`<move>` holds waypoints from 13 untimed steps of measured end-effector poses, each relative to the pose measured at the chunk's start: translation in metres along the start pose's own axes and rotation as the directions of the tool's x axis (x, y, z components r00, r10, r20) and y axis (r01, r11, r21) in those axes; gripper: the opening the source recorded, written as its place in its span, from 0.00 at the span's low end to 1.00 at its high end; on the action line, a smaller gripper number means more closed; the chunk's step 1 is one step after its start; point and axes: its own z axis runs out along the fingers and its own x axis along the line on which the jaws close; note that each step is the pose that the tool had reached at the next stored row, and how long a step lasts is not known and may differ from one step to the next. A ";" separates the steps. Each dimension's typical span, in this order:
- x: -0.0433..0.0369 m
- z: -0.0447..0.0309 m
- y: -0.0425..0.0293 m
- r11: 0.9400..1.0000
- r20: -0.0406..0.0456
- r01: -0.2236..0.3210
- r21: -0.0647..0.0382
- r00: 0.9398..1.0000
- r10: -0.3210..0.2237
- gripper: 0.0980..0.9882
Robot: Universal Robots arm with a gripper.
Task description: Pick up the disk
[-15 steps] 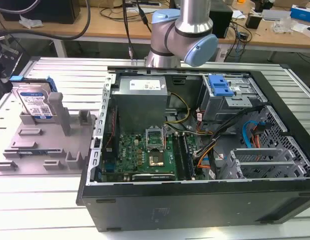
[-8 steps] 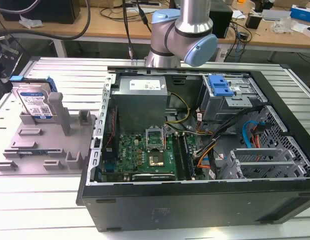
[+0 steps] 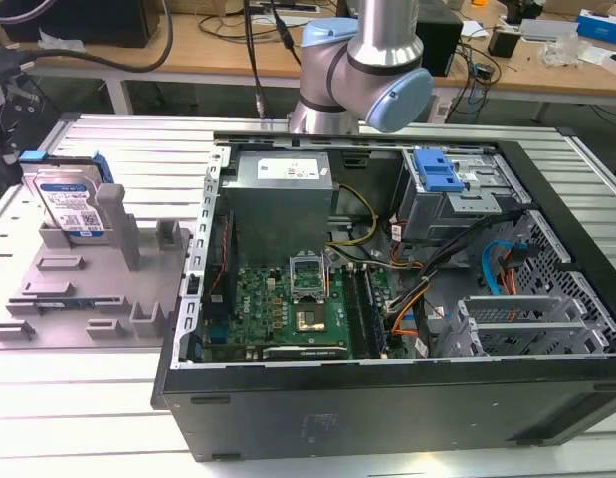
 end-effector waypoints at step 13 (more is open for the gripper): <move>0.0000 0.0006 0.0000 0.951 -0.012 0.308 -0.002 0.951 -0.308 0.15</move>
